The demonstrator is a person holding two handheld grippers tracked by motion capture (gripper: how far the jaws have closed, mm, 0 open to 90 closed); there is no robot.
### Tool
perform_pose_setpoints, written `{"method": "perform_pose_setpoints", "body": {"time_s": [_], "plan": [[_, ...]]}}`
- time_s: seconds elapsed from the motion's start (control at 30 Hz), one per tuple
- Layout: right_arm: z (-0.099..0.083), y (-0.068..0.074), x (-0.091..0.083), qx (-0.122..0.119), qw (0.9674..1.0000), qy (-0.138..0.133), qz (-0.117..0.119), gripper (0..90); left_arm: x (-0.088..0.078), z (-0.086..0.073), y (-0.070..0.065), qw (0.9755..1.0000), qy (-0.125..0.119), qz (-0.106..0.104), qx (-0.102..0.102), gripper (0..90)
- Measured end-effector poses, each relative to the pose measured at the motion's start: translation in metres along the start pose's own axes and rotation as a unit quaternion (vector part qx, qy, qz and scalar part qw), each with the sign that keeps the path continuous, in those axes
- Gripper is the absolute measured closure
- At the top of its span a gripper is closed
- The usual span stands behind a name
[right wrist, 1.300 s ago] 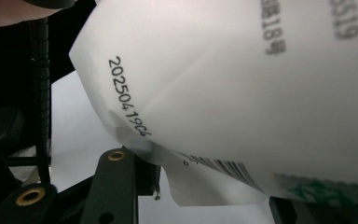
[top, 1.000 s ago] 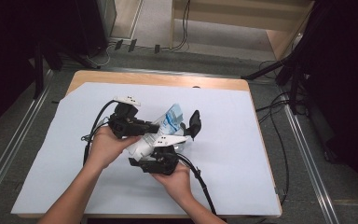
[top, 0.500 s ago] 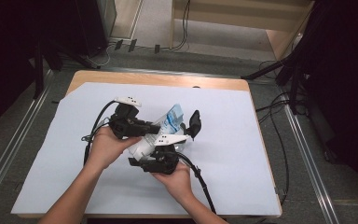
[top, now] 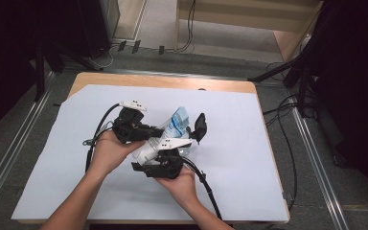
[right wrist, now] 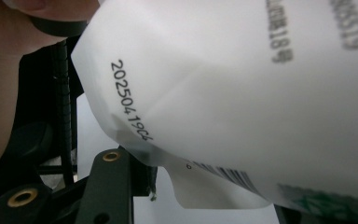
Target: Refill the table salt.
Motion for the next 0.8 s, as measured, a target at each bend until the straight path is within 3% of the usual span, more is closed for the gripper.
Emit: {"method": "perform_pose_setpoints", "body": {"time_s": [0.23, 0.7, 0.8], "plan": [[0.0013, 0.0001, -0.0035, 0.009, 0.9998, -0.011, 0.012, 59.6, -0.0032, -0.0004, -0.0003, 0.9999, -0.003, -0.014, 0.007, 81.9], [0.0040, 0.0017, -0.0058, 0.020, 0.9988, -0.022, 0.039, 59.5, -0.0052, -0.0007, -0.0005, 0.9998, -0.004, -0.017, 0.007, 77.1], [0.0041, 0.0016, -0.0051, 0.014, 0.9993, -0.019, 0.029, 58.5, -0.0045, -0.0013, -0.0008, 1.0000, -0.003, -0.003, 0.009, 85.9]]}}
Point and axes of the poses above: each handheld gripper's, and its own axes: x roughly forward along the jaws, z roughly out of its top, y roughly to its left, the point moved 6 cm from there along x, roughly forward along the jaws, and after that the axes turned 15 degrees about y, right-handed, at the moved point
